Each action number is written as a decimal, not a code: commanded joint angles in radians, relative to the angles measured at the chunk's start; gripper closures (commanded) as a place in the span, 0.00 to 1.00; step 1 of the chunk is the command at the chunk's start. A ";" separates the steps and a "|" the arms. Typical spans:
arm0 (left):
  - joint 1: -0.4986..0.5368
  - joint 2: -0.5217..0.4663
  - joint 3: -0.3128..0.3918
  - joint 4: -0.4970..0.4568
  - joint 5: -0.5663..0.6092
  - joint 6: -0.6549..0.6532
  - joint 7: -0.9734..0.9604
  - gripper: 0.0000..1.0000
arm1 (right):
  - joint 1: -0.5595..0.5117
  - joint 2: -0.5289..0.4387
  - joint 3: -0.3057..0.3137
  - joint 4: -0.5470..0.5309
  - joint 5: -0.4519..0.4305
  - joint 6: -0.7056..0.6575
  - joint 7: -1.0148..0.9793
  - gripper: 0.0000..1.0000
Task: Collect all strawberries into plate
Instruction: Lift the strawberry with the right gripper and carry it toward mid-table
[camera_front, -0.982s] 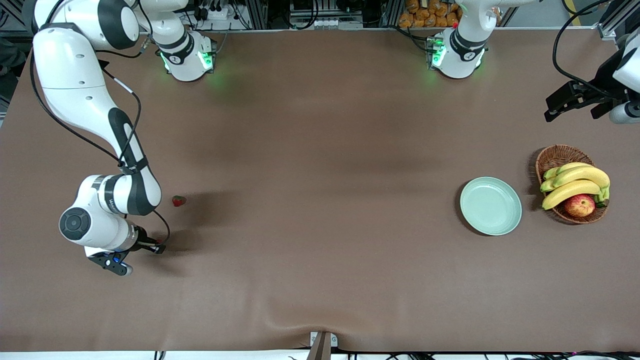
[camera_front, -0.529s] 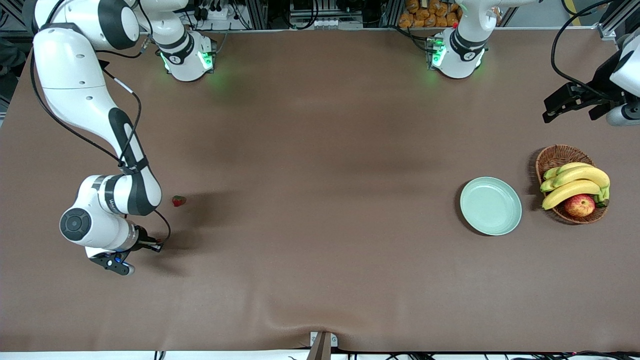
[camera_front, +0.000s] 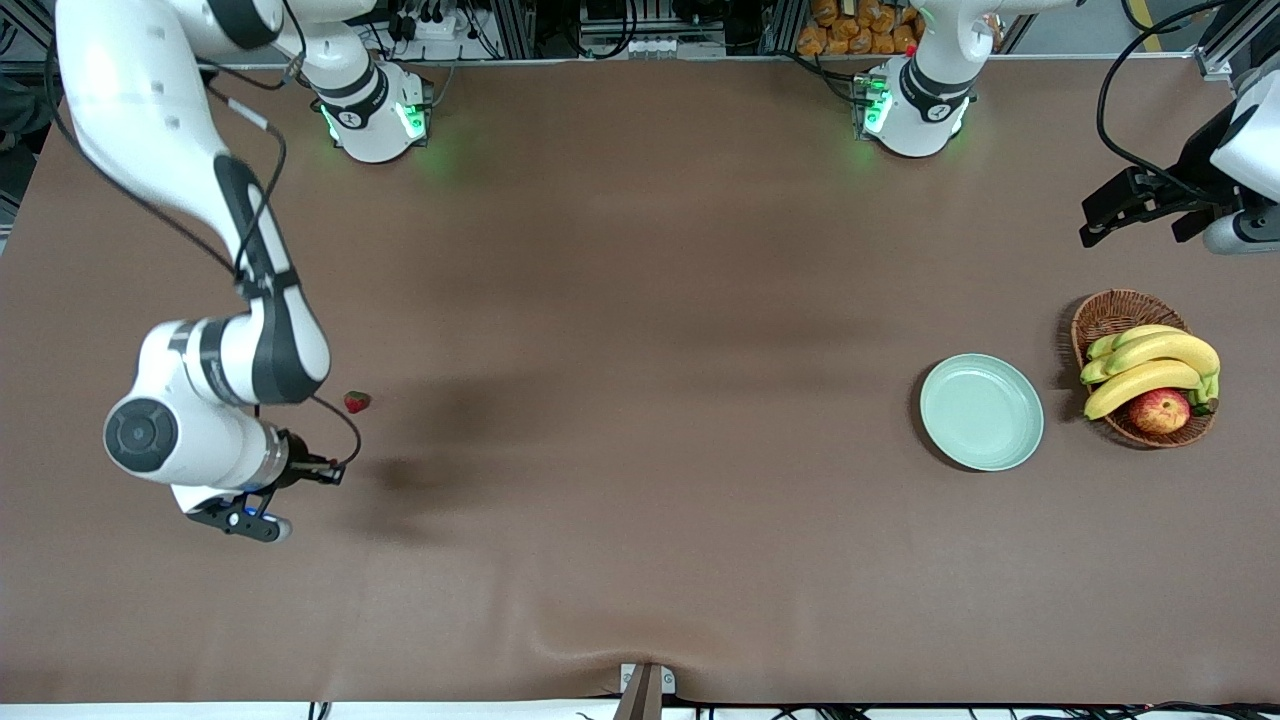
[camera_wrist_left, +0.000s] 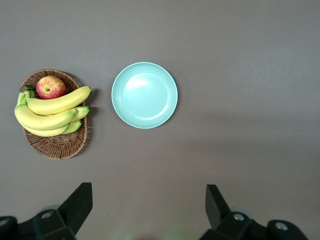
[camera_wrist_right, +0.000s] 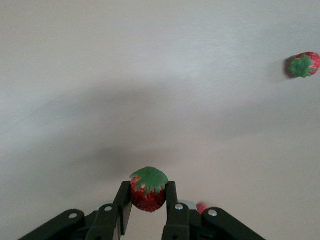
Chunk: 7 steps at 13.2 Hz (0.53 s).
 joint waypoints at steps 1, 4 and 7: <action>0.001 0.004 0.000 0.003 -0.018 0.003 -0.007 0.00 | 0.098 -0.062 0.001 -0.028 -0.006 -0.019 -0.010 1.00; 0.004 0.004 0.000 0.001 -0.018 0.003 -0.007 0.00 | 0.250 -0.058 0.018 -0.025 -0.005 0.011 0.006 1.00; 0.003 0.004 0.001 0.001 -0.018 0.003 -0.017 0.00 | 0.379 0.034 0.019 0.047 0.024 0.094 0.067 1.00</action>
